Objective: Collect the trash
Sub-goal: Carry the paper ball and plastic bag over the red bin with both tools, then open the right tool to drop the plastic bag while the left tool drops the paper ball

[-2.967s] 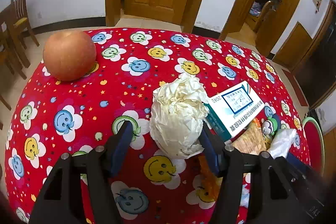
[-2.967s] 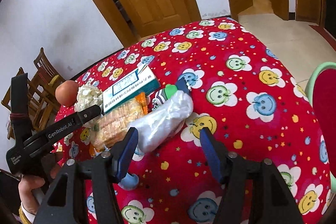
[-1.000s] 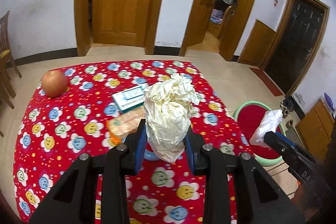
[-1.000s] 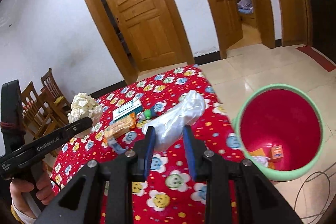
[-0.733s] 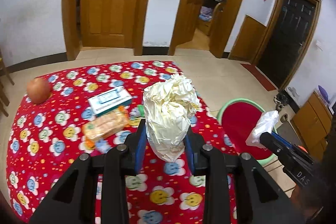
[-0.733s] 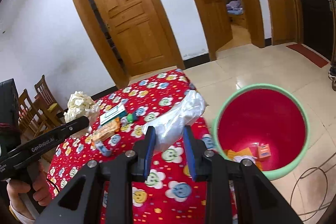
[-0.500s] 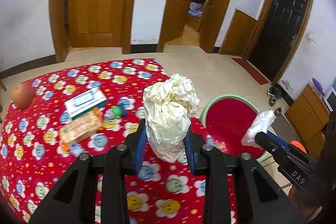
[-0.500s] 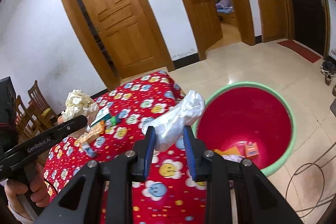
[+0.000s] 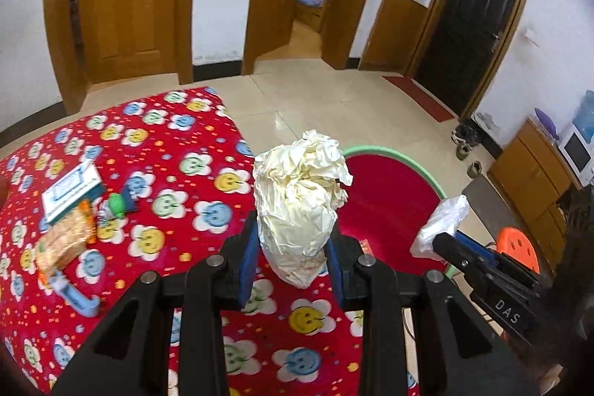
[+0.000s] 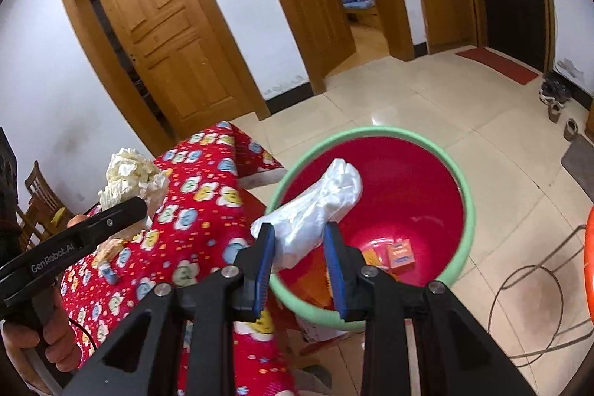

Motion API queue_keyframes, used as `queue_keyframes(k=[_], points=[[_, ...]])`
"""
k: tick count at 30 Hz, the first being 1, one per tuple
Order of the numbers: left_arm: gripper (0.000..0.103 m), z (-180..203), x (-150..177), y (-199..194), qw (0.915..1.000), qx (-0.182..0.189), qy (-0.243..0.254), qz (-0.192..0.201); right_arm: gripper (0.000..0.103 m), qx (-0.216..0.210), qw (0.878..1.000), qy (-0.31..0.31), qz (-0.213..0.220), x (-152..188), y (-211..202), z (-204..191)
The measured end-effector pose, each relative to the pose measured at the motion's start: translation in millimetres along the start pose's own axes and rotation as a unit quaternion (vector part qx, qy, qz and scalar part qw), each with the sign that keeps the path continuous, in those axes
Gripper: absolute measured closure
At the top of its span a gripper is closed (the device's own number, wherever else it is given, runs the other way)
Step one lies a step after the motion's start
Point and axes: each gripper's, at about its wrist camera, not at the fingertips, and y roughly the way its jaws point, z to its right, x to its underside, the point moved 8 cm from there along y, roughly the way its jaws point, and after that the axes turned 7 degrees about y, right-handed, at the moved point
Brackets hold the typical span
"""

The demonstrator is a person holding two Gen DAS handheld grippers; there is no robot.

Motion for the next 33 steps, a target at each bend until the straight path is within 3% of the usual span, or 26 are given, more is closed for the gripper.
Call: queue_keyframes(k=[17,24,33], points=[[0.070,55.0,-7.9,58.3,0.9980,0.041,0.032,-0.036,0.066,0.022,0.998,0.056,-0.010,-11.8,12.0,61.3],[0.047,71.0,-9.6,61.4,0.9972,0.053,0.035,-0.040,0.062,0.032,0.997,0.073,0.003,-12.0,1.3,73.0],[0.045,60.4,-8.4,48.6,0.9982,0.036,0.033,-0.037,0.060,0.028,0.997,0.073,0.014,-12.9,-7.1,70.3]])
